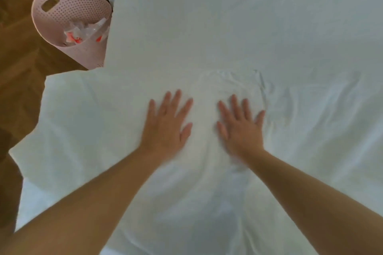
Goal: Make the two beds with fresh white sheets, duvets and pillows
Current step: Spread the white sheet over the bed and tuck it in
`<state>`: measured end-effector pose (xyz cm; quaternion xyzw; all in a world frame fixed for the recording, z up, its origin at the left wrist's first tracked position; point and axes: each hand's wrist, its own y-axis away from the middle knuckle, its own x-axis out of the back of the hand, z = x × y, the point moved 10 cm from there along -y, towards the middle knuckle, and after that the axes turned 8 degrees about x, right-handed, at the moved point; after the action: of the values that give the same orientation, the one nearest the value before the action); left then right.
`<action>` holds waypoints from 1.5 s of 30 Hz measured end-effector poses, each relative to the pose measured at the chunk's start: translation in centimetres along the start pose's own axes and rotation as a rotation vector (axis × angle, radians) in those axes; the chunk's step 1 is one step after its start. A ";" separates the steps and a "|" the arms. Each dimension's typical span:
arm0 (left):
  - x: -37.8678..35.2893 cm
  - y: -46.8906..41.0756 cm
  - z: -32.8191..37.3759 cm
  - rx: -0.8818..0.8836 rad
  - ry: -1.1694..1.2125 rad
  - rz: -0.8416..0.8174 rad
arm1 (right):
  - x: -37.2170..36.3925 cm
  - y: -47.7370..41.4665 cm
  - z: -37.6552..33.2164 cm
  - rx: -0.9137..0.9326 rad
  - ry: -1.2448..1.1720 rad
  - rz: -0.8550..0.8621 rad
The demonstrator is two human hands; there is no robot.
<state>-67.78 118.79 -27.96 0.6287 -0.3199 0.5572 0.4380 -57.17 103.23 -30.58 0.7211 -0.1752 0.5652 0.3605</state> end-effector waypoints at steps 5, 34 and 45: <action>-4.1 2.5 -8.9 0.325 -0.153 -0.051 | -2.9 3.7 3.8 -0.029 0.067 -0.045; -6.9 33.5 -19.6 1.555 0.869 0.072 | -9.0 18.1 -7.2 0.241 -0.021 -0.315; -8.8 30.6 -21.5 1.324 1.012 -0.179 | -9.0 18.4 -8.0 0.227 -0.049 -0.307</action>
<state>-105.63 124.92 -30.71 0.4531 0.3595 0.8081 0.1118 -77.52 95.15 -32.29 0.7890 -0.0072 0.5018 0.3544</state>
